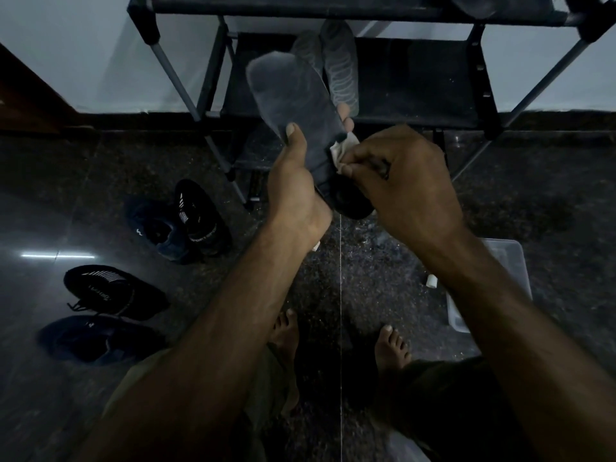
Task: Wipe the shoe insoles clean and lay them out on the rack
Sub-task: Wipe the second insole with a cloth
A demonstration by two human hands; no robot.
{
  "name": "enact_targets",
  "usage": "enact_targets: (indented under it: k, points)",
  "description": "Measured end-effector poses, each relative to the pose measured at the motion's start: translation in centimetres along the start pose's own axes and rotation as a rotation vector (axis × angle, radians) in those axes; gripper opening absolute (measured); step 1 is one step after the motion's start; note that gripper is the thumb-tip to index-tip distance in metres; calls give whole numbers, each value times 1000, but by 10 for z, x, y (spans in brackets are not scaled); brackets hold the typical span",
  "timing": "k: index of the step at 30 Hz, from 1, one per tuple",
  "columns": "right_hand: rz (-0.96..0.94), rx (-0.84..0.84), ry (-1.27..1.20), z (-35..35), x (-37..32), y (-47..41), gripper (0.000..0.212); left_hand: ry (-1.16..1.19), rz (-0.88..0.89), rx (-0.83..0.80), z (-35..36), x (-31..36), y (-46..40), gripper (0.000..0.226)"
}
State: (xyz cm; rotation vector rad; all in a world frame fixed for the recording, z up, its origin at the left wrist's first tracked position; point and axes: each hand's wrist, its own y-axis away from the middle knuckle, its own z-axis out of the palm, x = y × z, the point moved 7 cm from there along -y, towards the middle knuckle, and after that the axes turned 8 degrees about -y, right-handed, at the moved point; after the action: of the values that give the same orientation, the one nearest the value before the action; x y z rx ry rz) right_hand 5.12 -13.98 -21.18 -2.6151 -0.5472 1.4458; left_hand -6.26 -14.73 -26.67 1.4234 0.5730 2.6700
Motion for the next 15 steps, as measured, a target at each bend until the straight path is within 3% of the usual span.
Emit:
enact_targets:
  k: [9, 15]
  points:
    - [21, 126, -104, -11, 0, -2, 9, -19, -3, -101, 11, -9, 5, 46]
    - [21, 148, -134, -12, -3, -1, 10, -6, 17, -62, 10, -4, 5, 40]
